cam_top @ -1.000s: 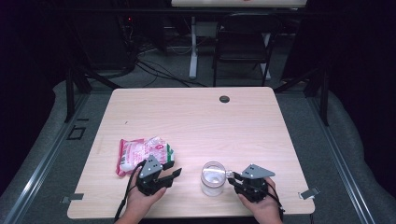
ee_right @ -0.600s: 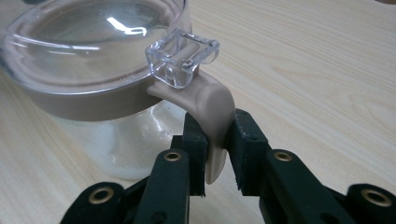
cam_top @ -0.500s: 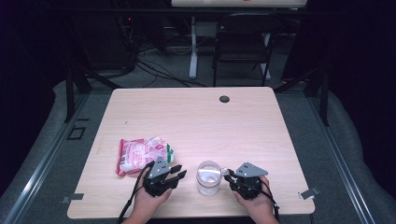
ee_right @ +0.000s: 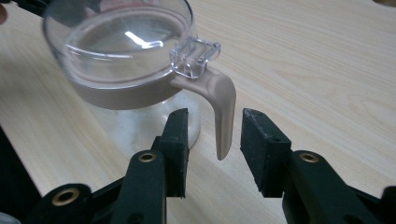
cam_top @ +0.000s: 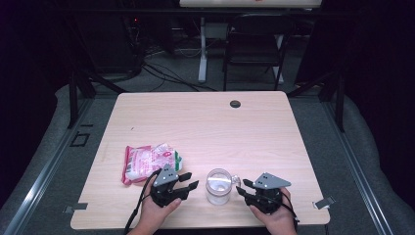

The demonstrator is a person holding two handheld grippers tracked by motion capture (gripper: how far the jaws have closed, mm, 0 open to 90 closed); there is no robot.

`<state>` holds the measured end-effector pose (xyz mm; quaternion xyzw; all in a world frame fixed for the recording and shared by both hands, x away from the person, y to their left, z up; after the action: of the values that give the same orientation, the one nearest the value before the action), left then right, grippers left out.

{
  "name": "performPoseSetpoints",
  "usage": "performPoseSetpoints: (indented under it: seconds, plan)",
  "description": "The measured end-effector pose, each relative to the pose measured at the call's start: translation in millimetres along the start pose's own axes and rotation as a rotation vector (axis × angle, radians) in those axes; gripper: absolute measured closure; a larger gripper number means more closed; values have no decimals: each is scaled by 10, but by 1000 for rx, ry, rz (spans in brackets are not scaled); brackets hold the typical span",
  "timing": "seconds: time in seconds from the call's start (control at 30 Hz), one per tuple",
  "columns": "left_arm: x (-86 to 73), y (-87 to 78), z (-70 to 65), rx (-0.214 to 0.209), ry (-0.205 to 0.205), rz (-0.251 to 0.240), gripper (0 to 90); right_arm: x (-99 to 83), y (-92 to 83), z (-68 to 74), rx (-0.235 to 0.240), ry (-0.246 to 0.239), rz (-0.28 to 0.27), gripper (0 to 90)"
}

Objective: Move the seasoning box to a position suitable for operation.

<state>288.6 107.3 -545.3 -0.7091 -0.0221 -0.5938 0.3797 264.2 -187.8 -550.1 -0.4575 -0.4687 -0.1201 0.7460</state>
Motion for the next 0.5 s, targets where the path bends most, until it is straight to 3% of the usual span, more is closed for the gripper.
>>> performPoseSetpoints:
  seconds: [0.23, 0.27, 0.5]
  plan:
    - [-2, 5, -9, 9, 17, 8, 648, 39, -106, -11, 3, -22, -17, 612]
    - [3, 4, -8, 8, 26, 9, 670, 43, -106, -18, -15, -16, -18, 582]
    - [94, -22, 1, 6, 28, 1, 728, 113, -174, -14, -43, -15, -41, 599]
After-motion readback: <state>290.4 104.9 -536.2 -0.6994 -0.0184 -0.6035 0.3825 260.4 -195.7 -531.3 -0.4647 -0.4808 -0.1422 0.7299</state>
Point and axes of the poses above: each handheld gripper's, and its own axes: y roughly forward along the jaws, x roughly out of its top, z roughly to its left, the point moved 2 cm from there along y, roughly forward along the jaws, and after that the axes turned 8 degrees about y, right-handed, at the moved point
